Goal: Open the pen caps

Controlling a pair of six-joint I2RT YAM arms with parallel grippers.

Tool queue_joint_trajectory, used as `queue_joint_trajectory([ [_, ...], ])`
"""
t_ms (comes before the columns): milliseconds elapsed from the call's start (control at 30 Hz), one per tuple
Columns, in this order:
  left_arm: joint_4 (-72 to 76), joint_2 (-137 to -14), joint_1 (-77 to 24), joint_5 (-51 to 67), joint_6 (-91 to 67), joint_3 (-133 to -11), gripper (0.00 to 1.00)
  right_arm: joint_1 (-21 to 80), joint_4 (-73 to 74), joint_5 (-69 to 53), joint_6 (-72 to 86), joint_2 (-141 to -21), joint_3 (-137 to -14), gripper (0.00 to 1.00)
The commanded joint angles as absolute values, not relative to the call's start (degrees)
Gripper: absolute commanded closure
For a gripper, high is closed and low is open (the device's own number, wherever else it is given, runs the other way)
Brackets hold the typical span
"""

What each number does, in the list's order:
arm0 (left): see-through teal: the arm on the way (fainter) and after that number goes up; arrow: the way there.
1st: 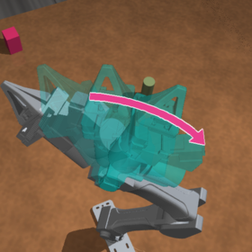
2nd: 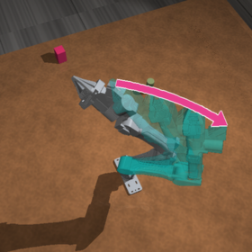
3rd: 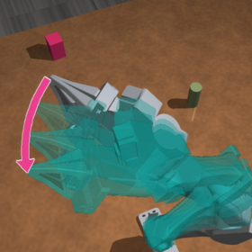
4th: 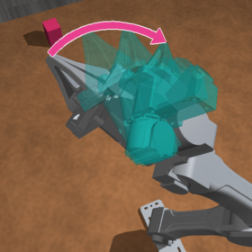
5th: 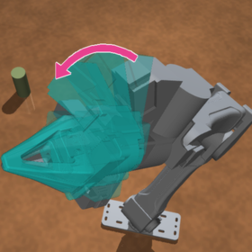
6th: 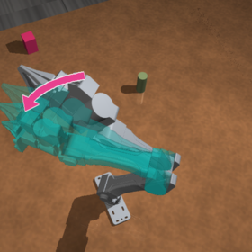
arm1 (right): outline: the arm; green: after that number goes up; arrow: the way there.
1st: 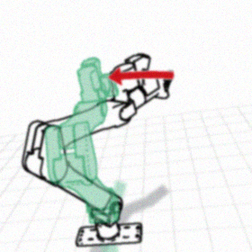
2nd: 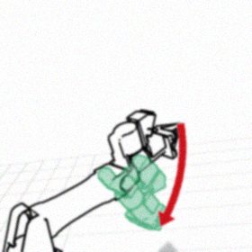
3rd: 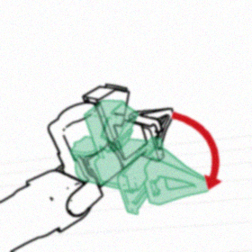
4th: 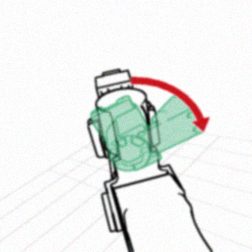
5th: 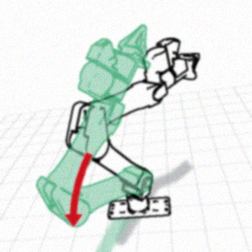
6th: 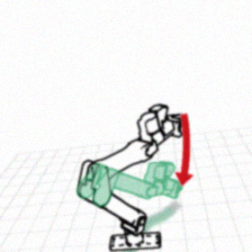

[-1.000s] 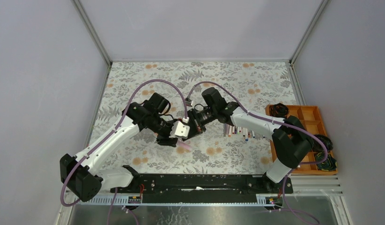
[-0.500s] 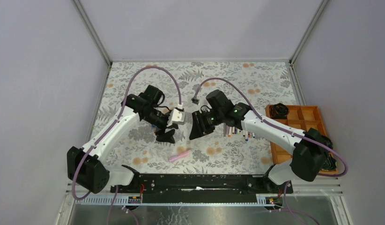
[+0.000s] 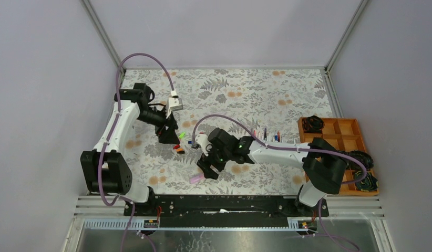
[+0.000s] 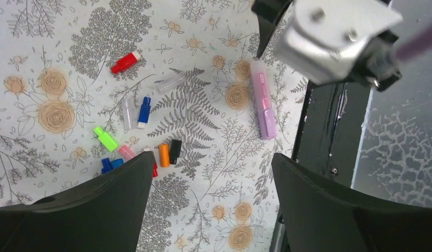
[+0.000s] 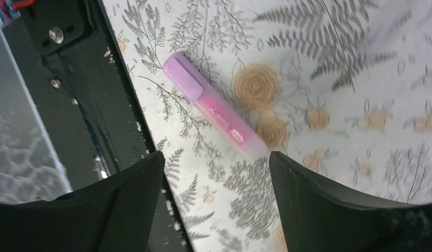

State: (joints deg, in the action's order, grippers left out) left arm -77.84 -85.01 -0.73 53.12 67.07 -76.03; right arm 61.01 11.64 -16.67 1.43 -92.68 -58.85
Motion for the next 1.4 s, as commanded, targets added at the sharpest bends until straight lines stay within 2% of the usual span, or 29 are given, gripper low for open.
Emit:
queue_joint_trajectory([
  [0,-77.0,-83.0,0.0,52.1,60.4,-77.0,0.09,62.4,2.9,-21.9,-17.5,-95.2,-58.1,0.16],
  [67,-75.5,-81.8,0.0,51.6,58.0,-77.2,0.09,62.5,3.1,-23.8,-21.2,-97.0,-58.5,0.13],
  [300,-75.2,-79.2,0.0,50.4,56.3,-78.2,0.07,63.7,5.9,-22.5,-28.9,-102.7,-59.7,0.14],
  [600,-77.3,-79.4,2.1,49.3,57.3,-79.4,0.05,64.5,0.5,-19.9,-31.7,-105.8,-58.4,0.19],
  [800,-77.6,-79.4,3.6,47.6,58.4,-79.9,0.05,65.5,-0.5,-18.9,-29.5,-104.7,-55.6,0.33],
  [967,-78.2,-80.4,3.8,47.2,58.8,-81.3,0.05,66.5,-4.9,-16.5,-25.9,-101.8,-50.0,0.56],
  [1167,-79.6,-81.6,3.8,48.3,59.2,-82.2,0.06,67.7,-7.3,-11.5,-22.5,-98.4,-46.2,0.7],
  [1367,-83.4,-79.0,3.6,51.5,70.4,-76.4,0.05,67.7,-10.6,-8.5,-15.1,-90.7,-43.5,0.9],
])
